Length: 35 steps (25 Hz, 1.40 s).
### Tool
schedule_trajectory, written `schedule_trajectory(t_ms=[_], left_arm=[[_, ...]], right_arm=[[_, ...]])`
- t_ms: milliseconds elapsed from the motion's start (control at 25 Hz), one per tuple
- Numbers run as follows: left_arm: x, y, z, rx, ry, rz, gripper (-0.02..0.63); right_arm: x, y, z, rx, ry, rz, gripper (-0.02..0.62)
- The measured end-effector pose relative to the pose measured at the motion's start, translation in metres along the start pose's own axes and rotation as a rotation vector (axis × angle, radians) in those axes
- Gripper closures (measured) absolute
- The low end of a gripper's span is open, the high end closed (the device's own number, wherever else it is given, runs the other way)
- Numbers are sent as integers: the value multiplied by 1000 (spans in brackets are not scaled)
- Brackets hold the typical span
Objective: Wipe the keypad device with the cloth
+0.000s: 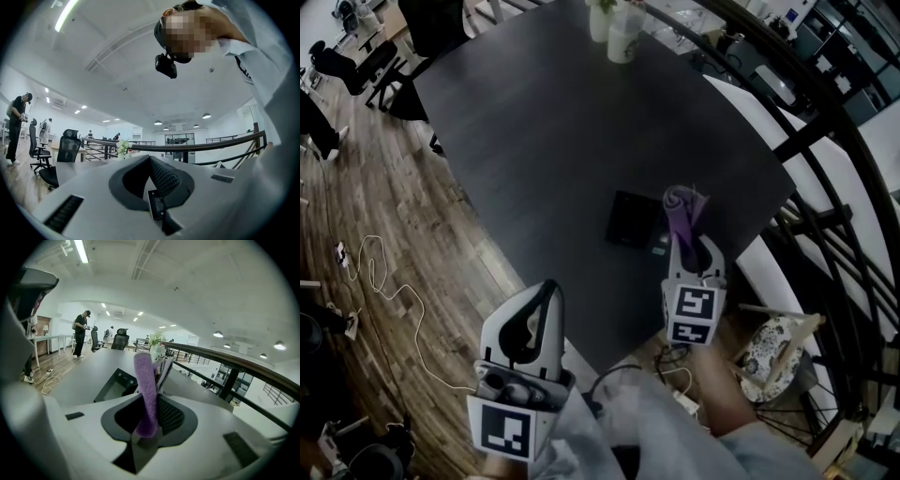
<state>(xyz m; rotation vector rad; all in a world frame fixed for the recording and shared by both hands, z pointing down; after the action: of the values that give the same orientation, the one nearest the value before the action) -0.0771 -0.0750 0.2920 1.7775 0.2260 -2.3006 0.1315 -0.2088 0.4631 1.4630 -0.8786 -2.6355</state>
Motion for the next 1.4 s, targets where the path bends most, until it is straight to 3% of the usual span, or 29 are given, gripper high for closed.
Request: schedule_trajectory(t_ms=[320,1000,1400], left_arm=[[-1,-8,9,11,-6,8,595],[1,-21,23,47,-10,0,595],[4,-27,28,63,-3,-5,595]], right_arm=[[10,3,15,14,-50,34,505],[28,17,72,142,-132,56,505],[25,19,113,248,-98,57,505]])
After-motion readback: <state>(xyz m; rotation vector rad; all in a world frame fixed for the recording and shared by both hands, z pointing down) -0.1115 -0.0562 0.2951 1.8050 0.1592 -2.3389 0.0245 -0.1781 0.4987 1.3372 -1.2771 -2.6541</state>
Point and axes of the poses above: the fingertips, and each gripper's own axes: y forward along the fingers, z to its left, x out of its top, the point moved 4 cm from there along -y, backward along the fingers, and after that the axes turned 14 degrees about -y, right-handed, at the moved point
